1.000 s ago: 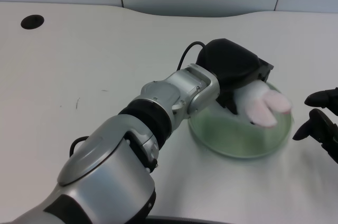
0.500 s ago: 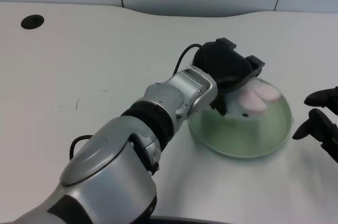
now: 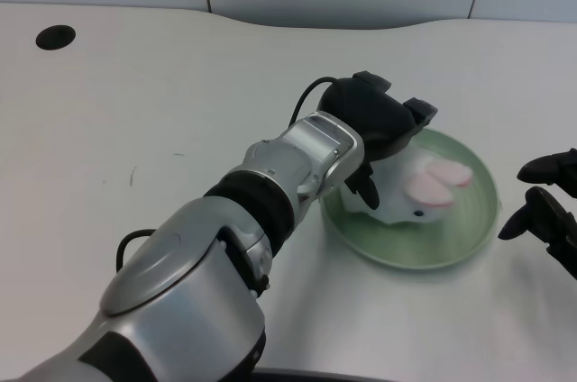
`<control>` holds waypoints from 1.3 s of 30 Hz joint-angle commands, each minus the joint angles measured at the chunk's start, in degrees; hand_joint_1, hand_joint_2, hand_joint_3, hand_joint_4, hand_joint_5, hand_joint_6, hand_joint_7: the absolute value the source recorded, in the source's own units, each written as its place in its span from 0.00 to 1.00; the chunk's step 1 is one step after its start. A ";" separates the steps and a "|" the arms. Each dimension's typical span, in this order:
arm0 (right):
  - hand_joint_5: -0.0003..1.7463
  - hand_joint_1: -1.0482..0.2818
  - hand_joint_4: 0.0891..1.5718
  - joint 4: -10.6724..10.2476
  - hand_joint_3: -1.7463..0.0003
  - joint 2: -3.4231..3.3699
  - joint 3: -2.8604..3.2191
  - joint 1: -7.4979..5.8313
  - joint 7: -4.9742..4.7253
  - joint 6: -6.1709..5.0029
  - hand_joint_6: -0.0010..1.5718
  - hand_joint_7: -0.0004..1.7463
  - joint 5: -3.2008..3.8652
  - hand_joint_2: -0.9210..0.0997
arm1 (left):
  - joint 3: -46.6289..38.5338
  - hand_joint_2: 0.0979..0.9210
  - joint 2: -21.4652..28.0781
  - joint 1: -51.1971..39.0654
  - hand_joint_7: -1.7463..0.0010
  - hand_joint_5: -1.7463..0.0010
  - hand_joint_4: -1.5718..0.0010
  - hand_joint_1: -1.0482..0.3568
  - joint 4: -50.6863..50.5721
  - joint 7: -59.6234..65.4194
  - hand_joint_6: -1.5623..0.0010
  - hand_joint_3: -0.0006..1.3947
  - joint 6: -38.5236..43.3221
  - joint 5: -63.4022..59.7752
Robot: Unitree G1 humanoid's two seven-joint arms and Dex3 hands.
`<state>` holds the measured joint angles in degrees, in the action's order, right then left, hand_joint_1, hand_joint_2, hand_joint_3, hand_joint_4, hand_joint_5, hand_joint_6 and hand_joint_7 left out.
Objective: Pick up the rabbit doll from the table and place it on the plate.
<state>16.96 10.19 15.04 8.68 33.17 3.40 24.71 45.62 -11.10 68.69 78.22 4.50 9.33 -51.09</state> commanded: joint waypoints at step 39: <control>1.00 0.54 0.12 2.74 0.72 0.83 -0.05 2.08 -0.70 0.21 0.14 0.85 -0.33 0.00 | -40.37 1.00 21.64 -25.88 0.96 0.89 0.82 0.27 -19.26 -22.51 0.87 0.11 22.50 44.90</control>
<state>19.68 10.43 14.77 10.72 32.67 3.26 24.16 6.10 9.32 44.51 60.19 -17.04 32.64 -7.31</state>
